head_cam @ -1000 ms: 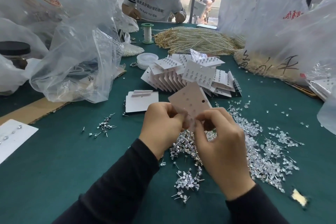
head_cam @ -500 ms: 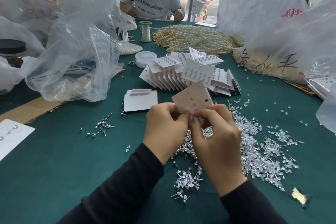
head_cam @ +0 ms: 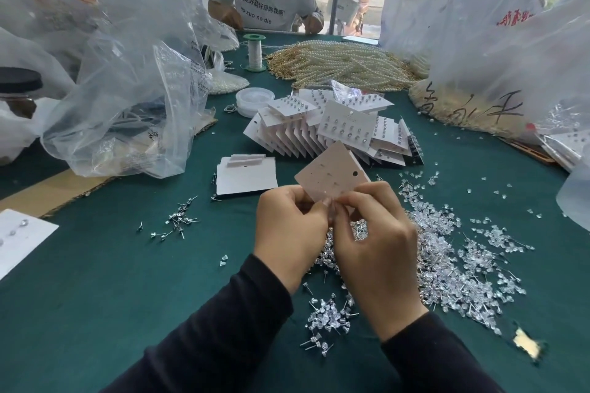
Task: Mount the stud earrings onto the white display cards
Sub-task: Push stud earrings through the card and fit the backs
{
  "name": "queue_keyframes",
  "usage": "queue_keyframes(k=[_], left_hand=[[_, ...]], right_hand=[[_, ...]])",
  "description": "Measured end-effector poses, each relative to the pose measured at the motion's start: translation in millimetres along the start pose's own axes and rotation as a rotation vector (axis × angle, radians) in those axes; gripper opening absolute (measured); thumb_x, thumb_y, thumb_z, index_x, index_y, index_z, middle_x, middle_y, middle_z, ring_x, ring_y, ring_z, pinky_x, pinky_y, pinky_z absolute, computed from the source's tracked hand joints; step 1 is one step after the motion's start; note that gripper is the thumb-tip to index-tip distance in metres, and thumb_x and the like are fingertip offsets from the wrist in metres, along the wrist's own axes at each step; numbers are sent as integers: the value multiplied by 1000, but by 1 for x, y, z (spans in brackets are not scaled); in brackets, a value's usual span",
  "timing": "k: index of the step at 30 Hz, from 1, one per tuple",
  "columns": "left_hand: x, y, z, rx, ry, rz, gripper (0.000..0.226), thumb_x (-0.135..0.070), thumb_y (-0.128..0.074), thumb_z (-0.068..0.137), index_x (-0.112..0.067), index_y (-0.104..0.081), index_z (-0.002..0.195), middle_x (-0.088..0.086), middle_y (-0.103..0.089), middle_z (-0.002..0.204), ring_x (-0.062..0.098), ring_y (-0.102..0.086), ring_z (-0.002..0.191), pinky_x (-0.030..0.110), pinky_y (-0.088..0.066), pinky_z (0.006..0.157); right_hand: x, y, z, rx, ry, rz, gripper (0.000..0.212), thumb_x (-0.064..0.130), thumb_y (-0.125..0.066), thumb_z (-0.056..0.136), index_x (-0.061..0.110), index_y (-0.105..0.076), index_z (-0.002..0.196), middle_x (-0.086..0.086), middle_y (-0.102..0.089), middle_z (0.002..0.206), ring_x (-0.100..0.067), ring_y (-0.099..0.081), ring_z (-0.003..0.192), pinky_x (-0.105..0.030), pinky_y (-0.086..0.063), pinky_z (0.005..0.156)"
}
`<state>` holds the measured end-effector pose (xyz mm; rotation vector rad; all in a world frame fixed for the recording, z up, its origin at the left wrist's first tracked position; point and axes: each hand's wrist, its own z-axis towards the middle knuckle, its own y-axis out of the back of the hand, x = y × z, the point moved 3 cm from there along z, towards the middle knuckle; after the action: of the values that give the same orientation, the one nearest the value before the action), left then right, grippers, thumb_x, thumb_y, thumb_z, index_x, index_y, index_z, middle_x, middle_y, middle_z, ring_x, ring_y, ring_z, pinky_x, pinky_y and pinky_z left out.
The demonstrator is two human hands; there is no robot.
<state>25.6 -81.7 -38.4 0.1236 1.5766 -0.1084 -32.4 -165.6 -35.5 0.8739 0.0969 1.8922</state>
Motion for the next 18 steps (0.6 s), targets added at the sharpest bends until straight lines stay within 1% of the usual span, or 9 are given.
queue_keyframes(k=[6, 8, 10, 12, 15, 16, 18], left_hand=[[0, 1, -3, 21, -33, -1, 22, 1, -62, 80, -13, -64, 64, 1, -64, 59, 10, -59, 54, 30, -54, 63], [-2, 1, -3, 40, -51, -8, 25, 2, -62, 81, -16, -64, 63, -5, -64, 55, 6, -58, 52, 22, -52, 57], [-5, 1, -4, 72, -71, -30, 28, 2, -61, 82, -18, -64, 63, -10, -64, 50, 0, -57, 49, 13, -47, 51], [-10, 2, -4, 100, -102, -53, 28, 2, -60, 82, -20, -65, 65, -12, -64, 51, -3, -56, 48, 11, -45, 51], [-12, 2, -2, 138, -112, -21, 24, -6, -61, 83, -18, -65, 62, -11, -62, 51, -1, -51, 48, 13, -43, 52], [-11, 2, -1, 142, -116, 18, 24, -9, -61, 84, -16, -64, 61, -9, -61, 52, 2, -52, 51, 17, -44, 55], [-9, 1, -1, 138, -144, 93, 22, -12, -60, 85, -14, -67, 65, -2, -67, 61, 13, -58, 60, 29, -51, 65]], right_hand=[[0, 0, -1, -25, 23, -6, 4, -5, -67, 77, -1, -68, 79, -6, -60, 82, -18, -58, 69, -30, -52, 64], [1, 0, -1, -33, 36, -10, 3, -3, -66, 77, -1, -69, 78, -7, -61, 81, -18, -59, 68, -29, -51, 65], [0, 1, 0, -52, 36, 6, 4, -4, -67, 76, -2, -69, 79, -7, -61, 81, -17, -58, 69, -26, -51, 66], [0, 4, 2, -91, 37, 25, 6, -6, -68, 76, -3, -69, 81, -7, -61, 82, -15, -58, 71, -23, -52, 68], [-1, 7, 3, -130, 27, 32, 9, -7, -68, 75, -3, -69, 83, -4, -59, 84, -15, -58, 73, -19, -51, 70], [-2, 7, 3, -132, 19, 33, 9, -8, -68, 74, -3, -69, 82, -3, -57, 85, -13, -58, 73, -17, -50, 71], [-3, 7, 3, -120, 3, 35, 10, -8, -70, 74, -3, -69, 82, -1, -56, 86, -10, -56, 72, -12, -48, 70]])
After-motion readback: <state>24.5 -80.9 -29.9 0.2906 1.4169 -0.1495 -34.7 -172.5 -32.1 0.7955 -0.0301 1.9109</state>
